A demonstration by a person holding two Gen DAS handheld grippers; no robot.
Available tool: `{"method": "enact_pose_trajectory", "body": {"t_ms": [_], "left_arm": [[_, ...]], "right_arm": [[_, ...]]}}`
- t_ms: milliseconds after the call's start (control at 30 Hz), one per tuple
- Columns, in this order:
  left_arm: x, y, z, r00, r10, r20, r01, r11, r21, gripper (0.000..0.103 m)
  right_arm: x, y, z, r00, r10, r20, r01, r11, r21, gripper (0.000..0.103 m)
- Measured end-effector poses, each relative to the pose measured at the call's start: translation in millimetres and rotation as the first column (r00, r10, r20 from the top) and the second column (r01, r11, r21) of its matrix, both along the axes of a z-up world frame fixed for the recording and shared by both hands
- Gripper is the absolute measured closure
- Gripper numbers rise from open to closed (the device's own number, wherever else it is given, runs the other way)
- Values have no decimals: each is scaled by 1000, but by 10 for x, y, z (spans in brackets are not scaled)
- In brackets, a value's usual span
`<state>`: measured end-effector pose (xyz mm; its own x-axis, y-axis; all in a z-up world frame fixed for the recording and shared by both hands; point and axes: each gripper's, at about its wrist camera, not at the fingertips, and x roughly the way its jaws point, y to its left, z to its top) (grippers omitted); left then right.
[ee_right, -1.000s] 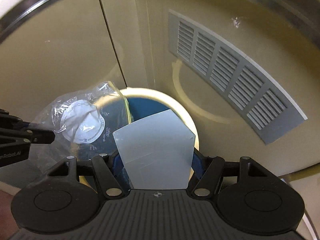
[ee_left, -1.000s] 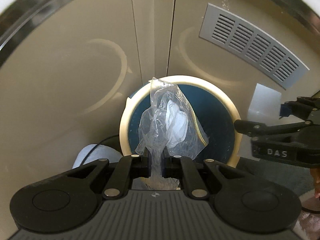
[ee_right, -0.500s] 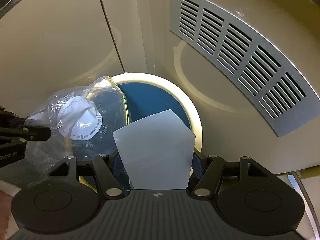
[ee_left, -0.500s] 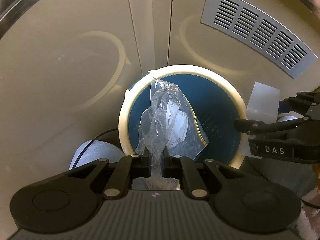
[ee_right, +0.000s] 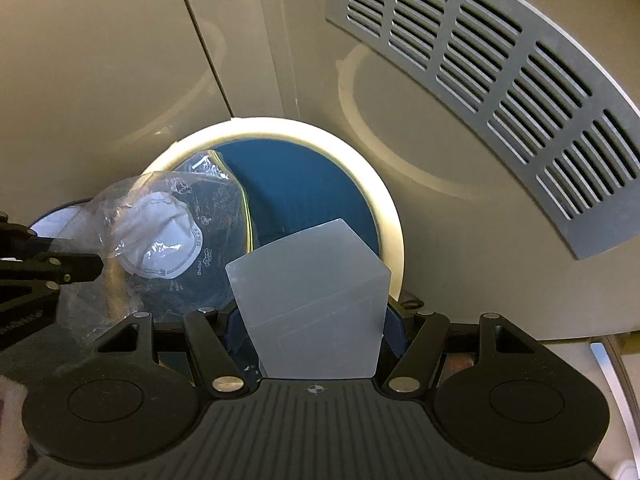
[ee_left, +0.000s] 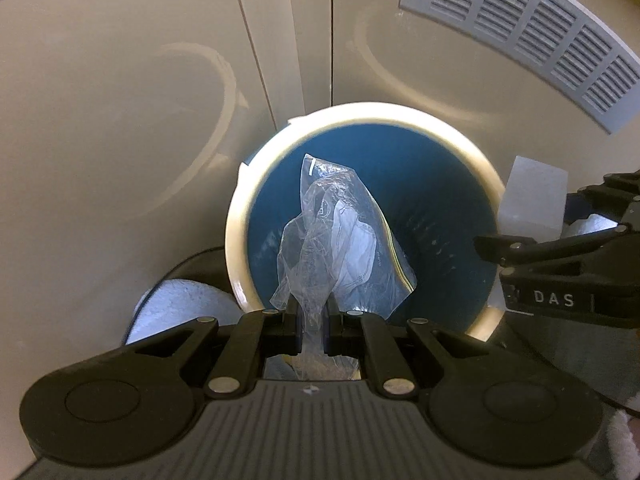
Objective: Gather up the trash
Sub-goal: 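Open the left gripper dropping the bag while the right gripper releases the cup into the bin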
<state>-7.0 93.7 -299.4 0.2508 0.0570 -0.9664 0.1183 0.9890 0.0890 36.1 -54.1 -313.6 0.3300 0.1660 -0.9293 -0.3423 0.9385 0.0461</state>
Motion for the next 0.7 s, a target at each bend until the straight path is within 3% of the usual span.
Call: {"method": "enact_pose_trajectory", "body": {"t_ms": [700], "left_arm": [[179,-133,-87,998,-15,-60,18,999,39,92]], "right_arm": [[113,6,17,999,-30,-40,29,1000,-12,33]]}}
